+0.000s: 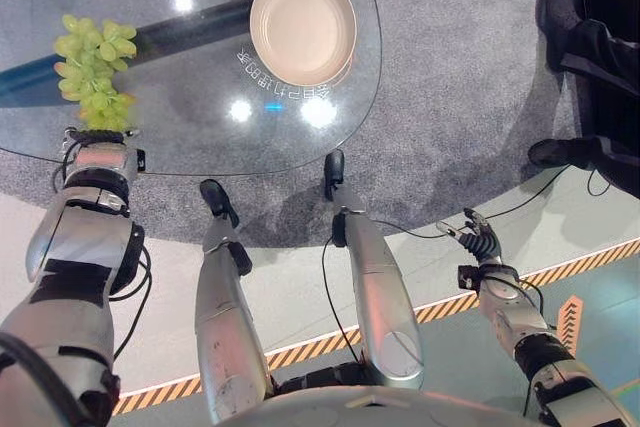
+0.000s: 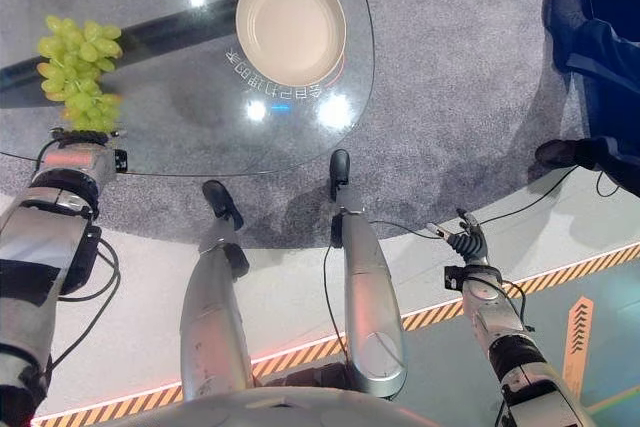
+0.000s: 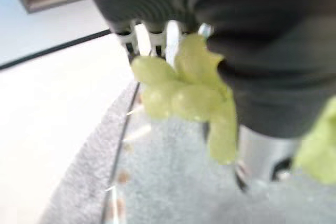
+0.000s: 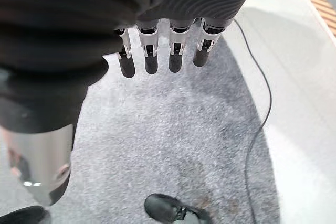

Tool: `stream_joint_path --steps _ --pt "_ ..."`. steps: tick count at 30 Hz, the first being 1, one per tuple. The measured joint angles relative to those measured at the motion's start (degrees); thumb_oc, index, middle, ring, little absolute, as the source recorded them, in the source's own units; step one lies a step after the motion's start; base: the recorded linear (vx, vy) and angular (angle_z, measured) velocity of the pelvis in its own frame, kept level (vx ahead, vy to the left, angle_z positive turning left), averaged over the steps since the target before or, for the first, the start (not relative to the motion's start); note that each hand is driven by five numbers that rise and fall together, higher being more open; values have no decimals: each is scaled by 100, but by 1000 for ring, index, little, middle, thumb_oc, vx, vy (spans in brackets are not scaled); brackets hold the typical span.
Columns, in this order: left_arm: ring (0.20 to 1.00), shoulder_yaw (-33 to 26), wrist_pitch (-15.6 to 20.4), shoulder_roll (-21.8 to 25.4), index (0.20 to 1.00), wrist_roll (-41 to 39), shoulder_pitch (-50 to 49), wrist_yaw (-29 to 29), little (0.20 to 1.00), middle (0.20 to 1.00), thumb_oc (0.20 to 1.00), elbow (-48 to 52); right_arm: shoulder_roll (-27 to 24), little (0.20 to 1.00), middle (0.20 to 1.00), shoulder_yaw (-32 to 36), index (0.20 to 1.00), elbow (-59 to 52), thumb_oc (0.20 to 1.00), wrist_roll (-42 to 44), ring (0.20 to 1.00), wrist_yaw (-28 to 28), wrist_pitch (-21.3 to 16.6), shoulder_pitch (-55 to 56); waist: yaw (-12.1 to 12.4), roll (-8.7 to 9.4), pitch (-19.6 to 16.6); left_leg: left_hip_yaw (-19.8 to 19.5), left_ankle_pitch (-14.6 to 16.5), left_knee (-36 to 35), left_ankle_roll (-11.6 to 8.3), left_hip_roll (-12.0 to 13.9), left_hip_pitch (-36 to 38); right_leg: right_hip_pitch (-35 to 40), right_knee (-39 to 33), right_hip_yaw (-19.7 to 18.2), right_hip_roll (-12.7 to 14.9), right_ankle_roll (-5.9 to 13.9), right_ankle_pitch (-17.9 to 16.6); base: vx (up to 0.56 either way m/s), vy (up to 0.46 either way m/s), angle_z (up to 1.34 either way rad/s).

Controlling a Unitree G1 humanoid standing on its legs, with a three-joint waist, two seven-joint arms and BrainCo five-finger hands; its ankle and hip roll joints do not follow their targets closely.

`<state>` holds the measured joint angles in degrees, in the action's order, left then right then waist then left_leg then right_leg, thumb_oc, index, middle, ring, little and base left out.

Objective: Pick up fruits into the plate

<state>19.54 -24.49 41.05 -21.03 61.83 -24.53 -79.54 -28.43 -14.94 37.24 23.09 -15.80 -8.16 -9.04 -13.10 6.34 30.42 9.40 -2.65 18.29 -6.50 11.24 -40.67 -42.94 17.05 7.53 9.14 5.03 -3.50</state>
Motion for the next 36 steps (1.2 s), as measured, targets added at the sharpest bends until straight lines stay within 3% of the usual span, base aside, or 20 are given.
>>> stream_joint_path --steps 9,17,25,33,36 --pt "200 310 -173 357 200 397 -6 471 200 200 200 -56 -66 1000 1000 0 1000 -199 1000 -2 1000 143 142 -40 -4 122 -141 100 210 336 11 94 -170 -104 -2 -119 -57 11 -7 -1 14 -7" --pt "200 342 -96 411 200 518 1 84 200 200 200 -68 -190 1000 1000 -127 1000 -184 1000 50 1000 260 168 -42 -7 211 -187 112 209 341 12 108 -245 -194 -2 -143 -73 1 -16 -1 -1 0" --pt "200 373 377 438 200 547 -8 -211 200 200 200 -123 -191 1000 1000 -202 1000 -146 1000 76 1000 351 65 -49 19 214 -186 97 208 346 12 119 -339 -273 -1 -127 -85 -7 -22 0 0 0" --pt "200 370 1120 375 200 765 -222 -911 200 200 200 183 -165 1000 1000 -392 1000 -153 1000 146 1000 312 18 -45 65 247 -174 29 119 266 16 103 -377 -290 0 -44 -71 -32 -41 -29 -12 4" --pt "200 361 1592 373 200 769 -429 -1286 200 200 200 523 -104 1000 1000 -396 1000 -142 1000 144 1000 220 -71 -45 109 282 -156 16 -37 44 21 51 -322 -303 8 14 -28 -38 -48 -30 -22 12"
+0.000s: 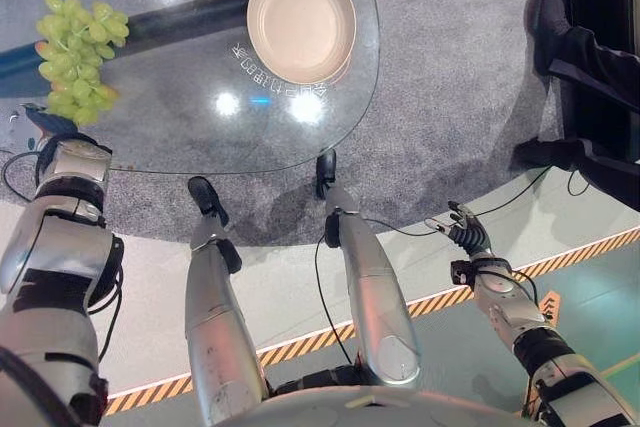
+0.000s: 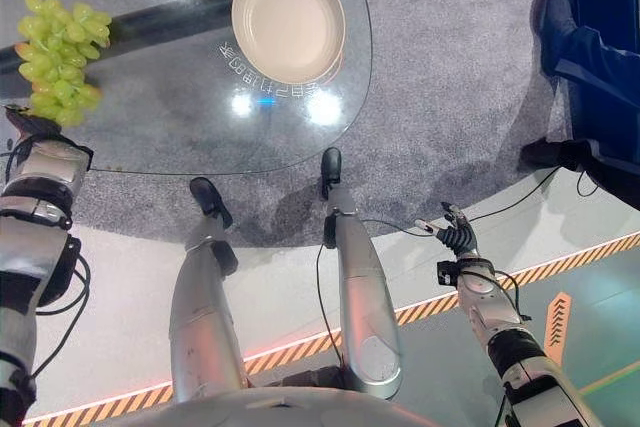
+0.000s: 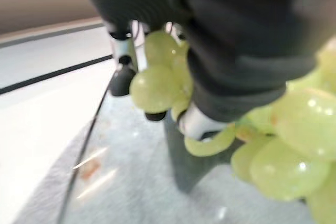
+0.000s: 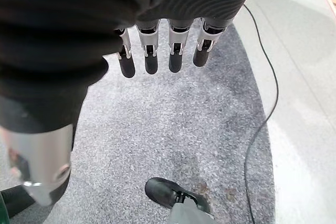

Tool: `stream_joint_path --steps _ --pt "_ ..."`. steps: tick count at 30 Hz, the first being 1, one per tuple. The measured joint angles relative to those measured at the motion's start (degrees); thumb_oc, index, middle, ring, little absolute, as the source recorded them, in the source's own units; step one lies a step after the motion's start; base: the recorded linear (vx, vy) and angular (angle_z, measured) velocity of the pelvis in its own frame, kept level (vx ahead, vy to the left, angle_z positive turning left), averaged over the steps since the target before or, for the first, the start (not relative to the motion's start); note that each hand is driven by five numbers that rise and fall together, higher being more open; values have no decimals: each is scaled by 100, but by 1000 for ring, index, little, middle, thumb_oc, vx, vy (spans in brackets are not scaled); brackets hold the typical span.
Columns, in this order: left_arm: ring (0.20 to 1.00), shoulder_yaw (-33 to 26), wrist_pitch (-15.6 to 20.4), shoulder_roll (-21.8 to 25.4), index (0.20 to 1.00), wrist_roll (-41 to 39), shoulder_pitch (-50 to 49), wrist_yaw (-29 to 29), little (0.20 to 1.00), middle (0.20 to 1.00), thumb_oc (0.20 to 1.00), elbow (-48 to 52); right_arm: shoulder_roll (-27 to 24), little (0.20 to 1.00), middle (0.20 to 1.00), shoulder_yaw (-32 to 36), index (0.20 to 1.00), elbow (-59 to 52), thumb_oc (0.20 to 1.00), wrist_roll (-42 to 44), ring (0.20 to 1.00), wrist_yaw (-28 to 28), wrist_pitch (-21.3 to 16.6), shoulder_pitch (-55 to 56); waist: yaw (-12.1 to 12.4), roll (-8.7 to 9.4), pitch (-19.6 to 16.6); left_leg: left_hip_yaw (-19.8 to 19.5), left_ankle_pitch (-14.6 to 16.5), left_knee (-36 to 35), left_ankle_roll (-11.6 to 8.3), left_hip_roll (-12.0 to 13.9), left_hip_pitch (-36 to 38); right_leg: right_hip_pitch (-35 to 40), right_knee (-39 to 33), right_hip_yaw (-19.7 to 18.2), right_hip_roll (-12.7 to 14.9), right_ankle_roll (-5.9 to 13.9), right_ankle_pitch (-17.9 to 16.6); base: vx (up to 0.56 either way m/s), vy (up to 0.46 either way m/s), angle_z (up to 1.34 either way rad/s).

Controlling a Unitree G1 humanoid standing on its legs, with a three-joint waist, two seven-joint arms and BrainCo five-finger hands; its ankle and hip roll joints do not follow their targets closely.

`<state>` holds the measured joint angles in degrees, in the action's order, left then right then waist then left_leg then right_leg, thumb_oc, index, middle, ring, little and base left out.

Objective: Pick up fruits into the plate

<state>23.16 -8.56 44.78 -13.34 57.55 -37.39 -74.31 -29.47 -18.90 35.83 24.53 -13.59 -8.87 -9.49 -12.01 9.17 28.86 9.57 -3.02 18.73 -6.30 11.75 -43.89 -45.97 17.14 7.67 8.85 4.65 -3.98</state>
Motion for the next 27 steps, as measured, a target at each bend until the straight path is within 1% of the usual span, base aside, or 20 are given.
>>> stream_joint_path --steps 2,4,5,6,7,9,11,15,17,22,27 --pt "200 -15 349 -10 200 65 -55 -175 200 200 200 507 76 1000 1000 7 1000 -2 1000 -27 1000 -28 -77 0 30 28 14 -27 -99 -136 5 -36 32 -2 17 53 31 0 1 -1 -25 12" --pt "200 -13 767 -27 200 279 -40 -289 200 200 200 1048 170 1000 1000 3 1000 -3 1000 -48 1000 -37 -147 0 29 55 26 -46 -157 -240 15 -82 74 12 15 70 65 1 2 -1 -12 11" --pt "200 -7 884 -49 200 362 -20 -333 200 200 200 1195 186 1000 1000 -4 1000 0 1000 -50 1000 -40 -156 4 26 55 26 -44 -171 -262 20 -96 87 18 15 72 76 1 2 -1 0 7" --pt "200 2 1097 -116 200 503 64 -423 200 200 200 1419 205 1000 1000 -12 1000 5 1000 -54 1000 -61 -164 10 26 55 26 -32 -216 -328 32 -125 137 36 14 65 100 2 2 0 0 0" --pt "200 10 1231 -157 200 636 174 -516 200 200 200 1555 222 1000 1000 -11 1000 -2 1000 -88 1000 -94 -180 8 25 55 27 -31 -224 -342 26 -130 170 58 14 58 102 3 3 0 0 0" --pt "200 14 1390 -165 200 855 316 -685 200 200 200 1719 233 1000 1000 -11 1000 1 1000 -114 1000 -120 -211 9 11 52 29 -20 -274 -442 13 -137 259 90 8 55 100 3 2 0 0 0" --pt "200 14 1463 -172 200 962 379 -797 200 200 200 1752 233 1000 1000 -11 1000 0 1000 -151 1000 -129 -236 9 -13 49 31 0 -308 -529 -1 -136 356 134 6 56 95 2 2 0 0 0" --pt "200 54 1509 -173 200 1120 397 -832 200 200 200 1757 231 1000 1000 -9 1000 4 1000 -153 1000 -129 -301 9 -6 23 47 33 -334 -596 -5 -139 424 157 0 55 98 4 3 -4 14 -2" --pt "200 200 1512 -197 200 1128 397 -834 200 200 200 1757 231 1000 1000 -6 1000 21 1000 -160 1000 -130 -324 9 28 -7 67 25 -353 -615 -7 -145 424 156 0 58 100 3 3 3 15 3" --pt "200 203 1632 -259 200 1130 397 -880 200 200 200 1817 230 1000 1000 -6 1000 98 1000 -227 1000 -137 -365 9 95 -53 97 20 -376 -640 1 -159 427 154 1 58 111 4 4 0 0 0" --pt "200 195 1674 -252 200 1275 364 -1064 200 200 200 2181 231 1000 1000 -2 1000 80 1000 -425 1000 -211 -394 14 121 -76 112 23 -383 -648 9 -182 521 244 9 56 133 3 2 0 0 0"
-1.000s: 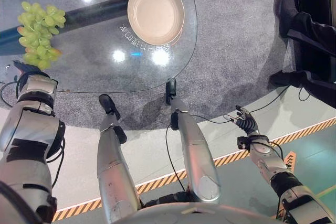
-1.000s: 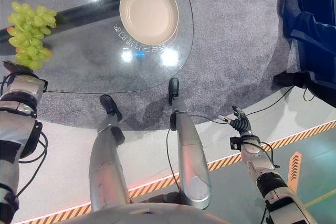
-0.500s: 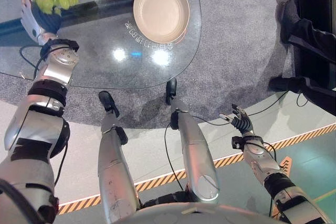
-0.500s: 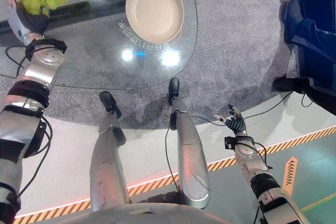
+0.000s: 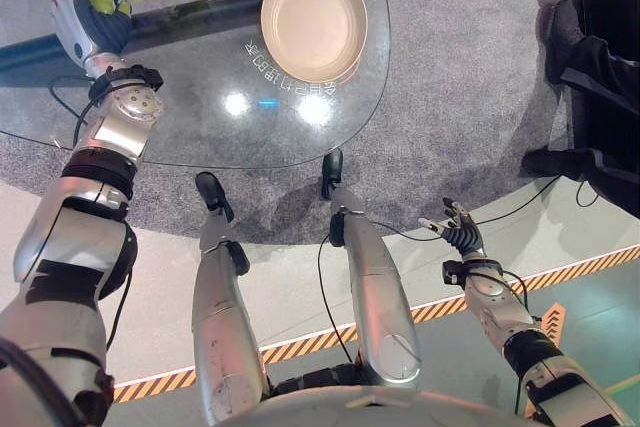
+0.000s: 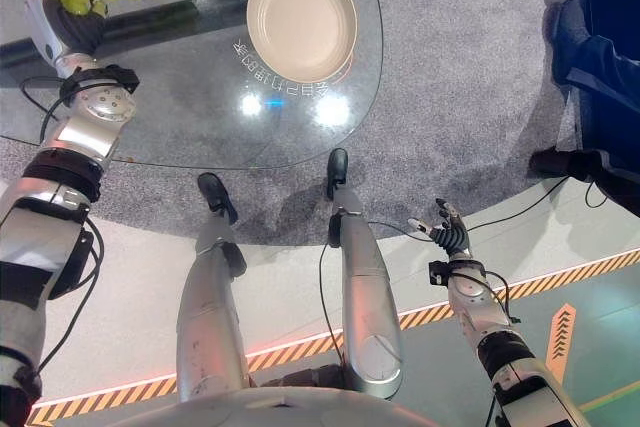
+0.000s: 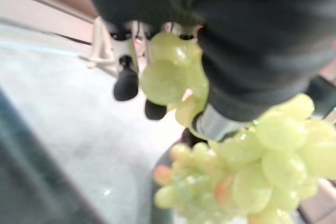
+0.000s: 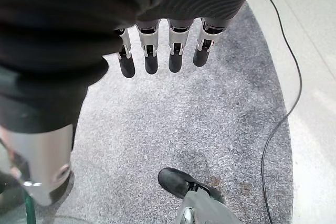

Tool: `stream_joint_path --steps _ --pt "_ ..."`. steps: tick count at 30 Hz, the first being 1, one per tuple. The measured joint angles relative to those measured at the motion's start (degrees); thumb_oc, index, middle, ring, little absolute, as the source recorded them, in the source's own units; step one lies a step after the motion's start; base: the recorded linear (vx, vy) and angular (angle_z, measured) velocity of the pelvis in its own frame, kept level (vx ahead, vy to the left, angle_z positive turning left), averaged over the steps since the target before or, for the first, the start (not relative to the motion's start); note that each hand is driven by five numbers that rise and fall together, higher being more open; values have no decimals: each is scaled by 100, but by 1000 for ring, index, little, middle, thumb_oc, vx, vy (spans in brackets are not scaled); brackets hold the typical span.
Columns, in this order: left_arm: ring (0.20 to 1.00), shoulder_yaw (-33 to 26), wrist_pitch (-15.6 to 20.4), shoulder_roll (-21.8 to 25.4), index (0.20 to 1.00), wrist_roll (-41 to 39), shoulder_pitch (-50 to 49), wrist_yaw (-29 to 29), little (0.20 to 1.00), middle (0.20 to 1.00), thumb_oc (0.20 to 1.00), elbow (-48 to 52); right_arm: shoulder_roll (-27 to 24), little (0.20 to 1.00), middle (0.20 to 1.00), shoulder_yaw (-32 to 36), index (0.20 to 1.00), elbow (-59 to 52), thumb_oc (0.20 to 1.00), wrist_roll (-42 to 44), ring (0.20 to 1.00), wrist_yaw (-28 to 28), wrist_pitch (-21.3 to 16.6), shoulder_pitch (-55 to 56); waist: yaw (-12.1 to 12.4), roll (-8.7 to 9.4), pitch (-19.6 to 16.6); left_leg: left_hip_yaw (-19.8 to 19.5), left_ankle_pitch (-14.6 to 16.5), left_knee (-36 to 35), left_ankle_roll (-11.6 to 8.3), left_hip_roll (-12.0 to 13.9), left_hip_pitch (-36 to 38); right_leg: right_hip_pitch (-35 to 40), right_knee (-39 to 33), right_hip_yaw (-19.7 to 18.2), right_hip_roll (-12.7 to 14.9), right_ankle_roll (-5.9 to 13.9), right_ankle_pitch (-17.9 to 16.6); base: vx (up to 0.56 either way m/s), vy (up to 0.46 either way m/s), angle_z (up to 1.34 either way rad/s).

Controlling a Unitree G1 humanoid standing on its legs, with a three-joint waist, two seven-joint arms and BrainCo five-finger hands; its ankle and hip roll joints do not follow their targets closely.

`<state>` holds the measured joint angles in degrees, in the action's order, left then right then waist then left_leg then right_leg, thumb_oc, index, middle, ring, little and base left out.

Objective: Pick up fruits into the plate

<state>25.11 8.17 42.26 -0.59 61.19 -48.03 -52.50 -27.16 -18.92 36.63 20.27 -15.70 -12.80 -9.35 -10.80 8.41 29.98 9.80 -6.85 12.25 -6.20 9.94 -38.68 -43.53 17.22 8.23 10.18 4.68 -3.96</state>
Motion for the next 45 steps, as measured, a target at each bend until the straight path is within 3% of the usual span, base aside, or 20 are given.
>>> stream_joint_path --steps 8,14,16,20,21,25,26,28,33,36,40,45 --pt "200 -93 234 109 200 301 -554 -14 200 200 200 779 -6 1000 1000 68 1000 -347 1000 -622 1000 -148 -167 133 129 -127 79 89 -22 -247 0 -37 832 697 -41 -26 19 77 62 -5 12 -1" --pt "200 -445 393 310 200 616 -1699 577 200 200 200 1756 -185 1000 1000 281 1000 -1345 1000 -1587 1000 -308 -149 371 281 -381 179 111 -57 -697 4 -106 2102 1975 -448 63 42 118 86 24 5 4" --pt "200 -672 407 504 200 716 -2145 826 200 200 200 2201 -271 1000 1000 360 1000 -1622 1000 -1731 1000 -207 -90 374 316 -423 183 124 -77 -873 -4 -108 2474 2366 -638 103 16 147 61 110 -12 8" --pt "200 -931 443 877 200 865 -2854 1242 200 200 200 2893 -559 1000 1000 820 1000 -2024 1000 -1858 1000 256 -100 487 493 -656 76 107 -62 -1120 -11 -118 3044 3027 -959 220 8 151 48 141 -12 9" --pt "200 -1151 422 896 200 980 -3047 1469 200 200 200 3011 -666 1000 1000 981 1000 -2204 1000 -1866 1000 587 -39 441 554 -760 5 98 -69 -1197 -10 -122 3199 3230 -1100 269 4 163 5 157 -45 4" --pt "200 -1267 328 1126 200 1187 -3277 2161 200 200 200 3282 -1191 1000 1000 1022 1000 -2698 1000 -1487 1000 1813 366 220 666 -855 -260 96 -64 -1407 -31 -104 3692 3820 -1462 372 -59 194 -64 147 -43 6" --pt "200 -1267 338 1174 200 1217 -3393 2347 200 200 200 3414 -1330 1000 1000 1038 1000 -2855 1000 -1273 1000 2247 504 106 683 -875 -581 95 -60 -1485 -36 -100 3705 3850 -1558 396 -85 195 -64 167 -34 3" --pt "200 -1260 342 1171 200 1311 -3441 2607 200 200 200 3467 -1445 1000 1000 1022 1000 -3091 1000 -1007 1000 2808 811 -204 724 -882 -796 94 -56 -1563 -42 -101 3951 4141 -1694 456 -98 200 -68 153 -24 7" --pt "200 -1134 456 1116 200 1431 -3603 3070 200 200 200 3659 -1424 1000 1000 427 1000 -3589 1000 -405 1000 3814 1791 -1148 791 -890 -1572 121 -3 -1729 -107 -101 4396 4692 -2084 519 -152 222 -78 68 -17 2" --pt "200 -952 455 994 200 1462 -3607 3287 200 200 200 3813 -1232 1000 1000 -148 1000 -3742 1000 8 1000 4143 2407 -1581 878 -889 -1875 119 16 -1730 -131 -92 4539 4926 -2232 574 -175 226 -83 17 -19 5" --pt "200 -723 491 813 200 1508 -3607 3497 200 200 200 4124 -850 1000 1000 -584 1000 -4002 1000 492 1000 4290 3068 -1737 961 -910 -2018 111 46 -1731 -134 -79 4627 5028 -2240 602 -184 226 -80 15 -26 3" --pt "200 -455 484 617 200 1603 -3607 3668 200 200 200 4365 -464 1000 1000 -1085 1000 -4181 1000 971 1000 4119 3480 -1743 980 -913 -2200 148 59 -1732 -129 -85 4624 4987 -2227 549 -173 220 -85 -5 -17 -4"
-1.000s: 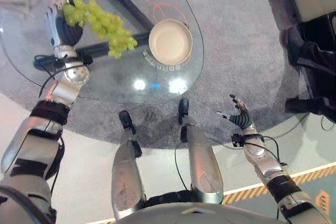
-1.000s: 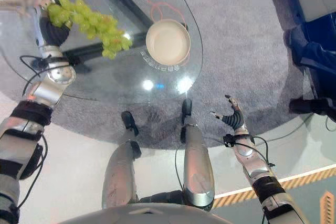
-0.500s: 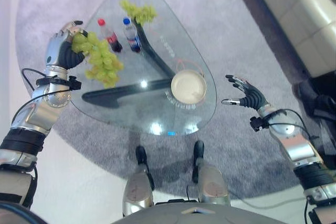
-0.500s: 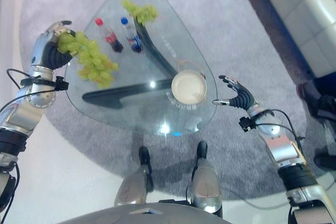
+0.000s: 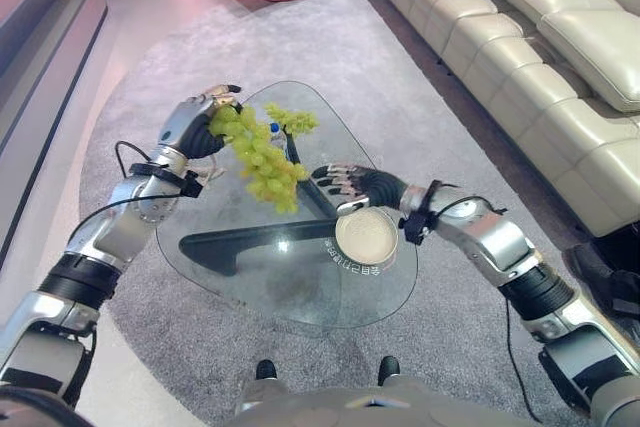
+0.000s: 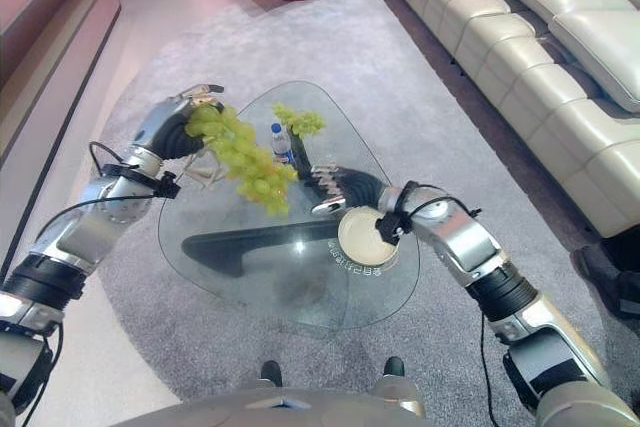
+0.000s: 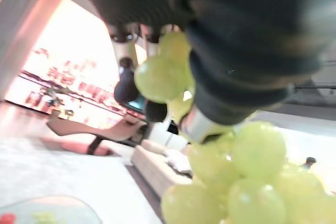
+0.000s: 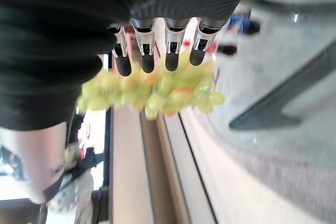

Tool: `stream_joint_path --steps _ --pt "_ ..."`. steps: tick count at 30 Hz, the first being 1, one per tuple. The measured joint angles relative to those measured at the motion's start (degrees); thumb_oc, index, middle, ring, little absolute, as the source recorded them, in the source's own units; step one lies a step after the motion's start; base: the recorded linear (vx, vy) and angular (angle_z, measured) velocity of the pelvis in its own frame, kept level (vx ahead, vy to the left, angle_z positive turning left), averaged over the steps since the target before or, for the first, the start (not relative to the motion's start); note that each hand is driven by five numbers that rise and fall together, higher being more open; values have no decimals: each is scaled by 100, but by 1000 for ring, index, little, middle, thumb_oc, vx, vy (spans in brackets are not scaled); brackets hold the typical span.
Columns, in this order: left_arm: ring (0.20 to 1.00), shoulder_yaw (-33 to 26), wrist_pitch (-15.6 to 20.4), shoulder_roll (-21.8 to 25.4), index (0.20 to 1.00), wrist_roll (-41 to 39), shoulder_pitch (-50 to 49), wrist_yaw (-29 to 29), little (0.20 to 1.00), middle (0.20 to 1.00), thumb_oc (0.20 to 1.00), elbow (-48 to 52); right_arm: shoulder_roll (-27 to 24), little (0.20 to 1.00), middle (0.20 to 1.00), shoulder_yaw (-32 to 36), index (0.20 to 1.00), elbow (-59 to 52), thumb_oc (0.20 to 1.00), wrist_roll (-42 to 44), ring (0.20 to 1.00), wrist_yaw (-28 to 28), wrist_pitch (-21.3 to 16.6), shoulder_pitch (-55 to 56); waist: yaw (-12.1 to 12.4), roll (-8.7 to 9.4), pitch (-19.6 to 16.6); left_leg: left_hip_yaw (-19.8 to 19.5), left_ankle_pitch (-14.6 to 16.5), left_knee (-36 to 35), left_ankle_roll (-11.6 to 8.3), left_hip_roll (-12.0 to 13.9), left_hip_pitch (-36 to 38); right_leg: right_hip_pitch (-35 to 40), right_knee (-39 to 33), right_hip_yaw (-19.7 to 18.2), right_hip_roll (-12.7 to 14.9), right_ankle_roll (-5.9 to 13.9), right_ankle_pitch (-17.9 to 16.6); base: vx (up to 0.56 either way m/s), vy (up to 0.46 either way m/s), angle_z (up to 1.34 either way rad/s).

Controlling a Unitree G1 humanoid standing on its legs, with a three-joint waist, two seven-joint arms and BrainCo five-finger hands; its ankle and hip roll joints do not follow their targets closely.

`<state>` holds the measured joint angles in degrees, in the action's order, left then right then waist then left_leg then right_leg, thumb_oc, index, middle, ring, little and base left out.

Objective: Pick up fruits into the plate

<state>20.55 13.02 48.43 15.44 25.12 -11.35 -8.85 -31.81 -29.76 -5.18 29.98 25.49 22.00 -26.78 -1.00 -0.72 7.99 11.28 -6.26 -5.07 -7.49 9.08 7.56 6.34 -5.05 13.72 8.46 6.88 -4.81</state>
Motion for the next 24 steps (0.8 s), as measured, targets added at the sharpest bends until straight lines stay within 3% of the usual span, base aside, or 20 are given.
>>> stream_joint_path --steps 5,17,21,24 --pt "200 219 -39 -318 200 -3 0 48 200 200 200 198 398 1000 1000 -250 1000 -17 1000 397 1000 -434 111 -4 5 0 -191 35 2 0 3 2 16 -7 -6 -35 -4 0 -1 3 -6 -3" --pt "200 389 -168 -617 200 235 -57 53 200 200 200 371 608 1000 1000 -500 1000 -254 1000 534 1000 -1311 115 29 -11 -2 -198 103 6 0 8 3 52 -19 1 -99 -6 -4 -6 1 4 -1" --pt "200 353 -206 -617 200 264 -222 43 200 200 200 408 545 1000 1000 -496 1000 -310 1000 280 1000 -1304 112 39 -32 -2 -199 168 13 -1 17 3 52 -68 3 -169 -6 -5 -22 3 17 -8" --pt "200 339 -320 -608 200 267 -297 42 200 200 200 405 320 1000 1000 -473 1000 -445 1000 136 1000 -942 180 39 -36 -2 -199 213 14 -1 19 1 51 -94 0 -209 -6 3 -47 2 2 -7"
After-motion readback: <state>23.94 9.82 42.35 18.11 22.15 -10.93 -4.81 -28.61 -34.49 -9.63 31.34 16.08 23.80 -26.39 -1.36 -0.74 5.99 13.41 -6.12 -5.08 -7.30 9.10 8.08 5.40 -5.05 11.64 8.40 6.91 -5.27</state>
